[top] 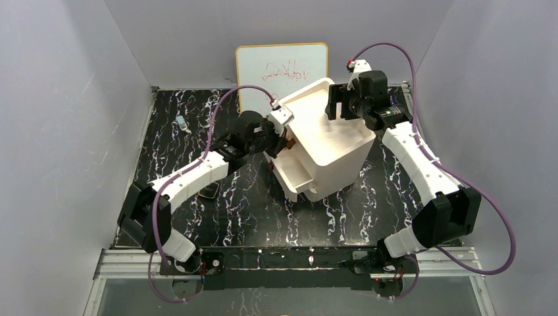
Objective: Organize the makeup
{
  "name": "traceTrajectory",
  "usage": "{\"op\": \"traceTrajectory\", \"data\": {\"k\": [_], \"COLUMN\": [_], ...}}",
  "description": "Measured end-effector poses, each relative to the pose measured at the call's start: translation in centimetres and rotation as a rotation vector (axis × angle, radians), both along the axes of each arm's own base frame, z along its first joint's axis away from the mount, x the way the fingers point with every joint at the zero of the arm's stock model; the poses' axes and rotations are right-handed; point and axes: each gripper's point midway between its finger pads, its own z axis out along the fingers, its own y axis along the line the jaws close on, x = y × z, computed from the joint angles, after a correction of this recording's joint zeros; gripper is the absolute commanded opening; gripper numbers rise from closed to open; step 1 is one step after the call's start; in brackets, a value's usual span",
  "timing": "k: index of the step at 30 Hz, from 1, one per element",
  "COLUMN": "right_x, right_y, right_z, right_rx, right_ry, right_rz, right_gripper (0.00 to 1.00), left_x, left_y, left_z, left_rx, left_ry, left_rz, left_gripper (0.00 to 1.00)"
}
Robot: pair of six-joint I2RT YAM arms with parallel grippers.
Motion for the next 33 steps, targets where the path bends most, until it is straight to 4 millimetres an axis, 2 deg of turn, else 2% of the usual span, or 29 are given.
{"op": "traceTrajectory", "data": {"k": [5, 12, 15, 19, 20, 23, 24, 29, 33], "right_x": [0.0, 0.0, 0.0, 0.0, -0.1, -0.1, -0.1, -0.2, -0.2], "right_y": [0.0, 0.0, 0.0, 0.1, 0.1, 0.2, 0.2, 0.3, 0.4], "right_z": [0.0, 0.0, 0.0, 0.0, 0.0, 0.0, 0.0, 0.0, 0.0], "right_rx": [0.0, 0.0, 0.0, 0.002, 0.002, 0.003, 0.003, 0.006, 0.007], "right_ry": [-0.003, -0.004, -0.004, -0.003, -0.003, -0.002, -0.002, 0.001, 0.003], "right_rz": [0.001, 0.0, 0.001, 0.002, 0.002, 0.003, 0.003, 0.004, 0.004], "right_gripper": [0.9, 0.9, 0.91, 0.94, 0.95, 0.96, 0.97, 0.98, 0.98], "left_x": [-0.1, -1.4, -2.2, -2.4, -2.4, -2.6, -2.6, -3.0, -3.3], "left_y": [-0.2, -0.3, 0.4, 0.8, 1.0, 1.8, 2.1, 3.1, 3.5], "left_z": [-1.5, -3.9, -5.1, -5.3, -5.4, -4.9, -4.7, -4.0, -3.8], "left_rx": [0.053, 0.141, 0.188, 0.21, 0.216, 0.226, 0.228, 0.238, 0.246], "left_ry": [0.038, 0.12, 0.161, 0.156, 0.149, 0.125, 0.118, 0.089, 0.076], "left_rz": [-0.014, -0.067, -0.078, -0.075, -0.067, -0.043, -0.033, 0.0, 0.004], "left_gripper": [0.0, 0.0, 0.0, 0.0, 0.05, 0.4, 0.49, 0.66, 0.7]}}
